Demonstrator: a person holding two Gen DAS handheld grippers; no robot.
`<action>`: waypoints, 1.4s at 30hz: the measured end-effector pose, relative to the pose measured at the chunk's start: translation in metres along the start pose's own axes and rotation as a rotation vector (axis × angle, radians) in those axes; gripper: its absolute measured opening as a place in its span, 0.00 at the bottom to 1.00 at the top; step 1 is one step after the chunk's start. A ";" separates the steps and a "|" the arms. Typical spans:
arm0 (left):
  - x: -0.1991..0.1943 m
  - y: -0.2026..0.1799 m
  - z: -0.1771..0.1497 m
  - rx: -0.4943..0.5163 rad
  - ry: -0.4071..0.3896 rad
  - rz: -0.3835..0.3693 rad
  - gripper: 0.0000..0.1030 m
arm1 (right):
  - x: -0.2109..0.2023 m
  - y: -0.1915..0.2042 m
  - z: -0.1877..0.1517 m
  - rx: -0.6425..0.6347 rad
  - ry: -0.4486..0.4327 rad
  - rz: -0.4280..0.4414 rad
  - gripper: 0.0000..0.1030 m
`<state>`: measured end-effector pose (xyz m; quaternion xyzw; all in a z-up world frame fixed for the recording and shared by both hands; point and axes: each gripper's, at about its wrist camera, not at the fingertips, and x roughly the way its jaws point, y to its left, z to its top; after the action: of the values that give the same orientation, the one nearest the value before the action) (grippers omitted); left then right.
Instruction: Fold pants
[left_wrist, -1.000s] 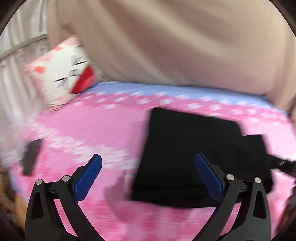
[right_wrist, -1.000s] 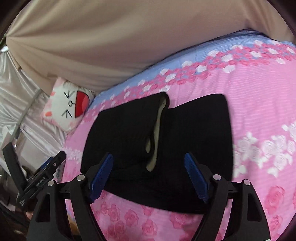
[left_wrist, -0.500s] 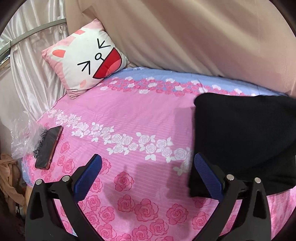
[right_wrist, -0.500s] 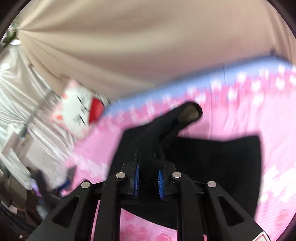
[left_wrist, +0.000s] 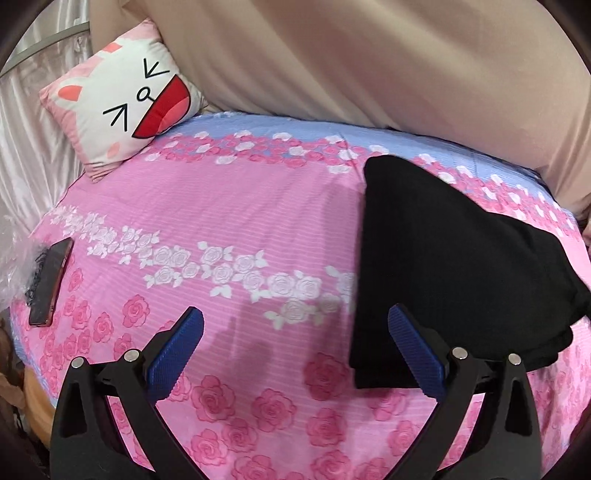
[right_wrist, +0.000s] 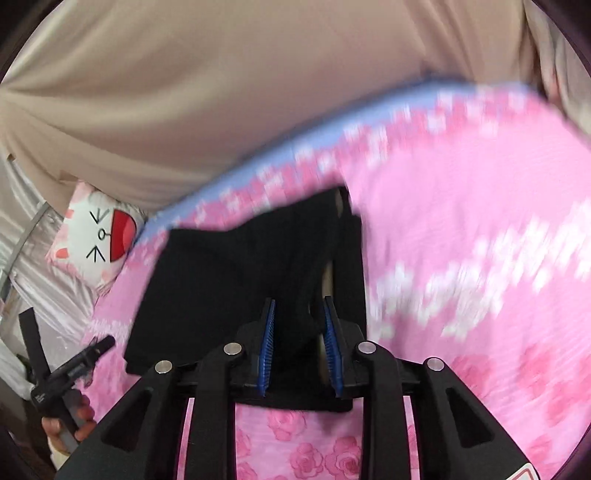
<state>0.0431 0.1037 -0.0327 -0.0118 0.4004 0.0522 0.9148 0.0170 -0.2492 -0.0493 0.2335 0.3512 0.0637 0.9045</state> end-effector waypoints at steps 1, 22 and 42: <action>-0.001 -0.002 0.000 0.005 -0.004 0.005 0.95 | -0.007 0.007 0.004 -0.028 -0.023 -0.008 0.25; 0.013 0.037 -0.014 -0.028 0.022 0.059 0.95 | 0.240 0.193 0.049 -0.349 0.315 0.045 0.18; -0.005 -0.032 -0.016 0.110 0.032 -0.172 0.95 | 0.075 0.042 0.041 -0.042 0.066 0.015 0.24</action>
<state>0.0315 0.0709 -0.0409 0.0035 0.4150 -0.0489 0.9085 0.1021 -0.2064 -0.0490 0.2148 0.3777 0.0858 0.8966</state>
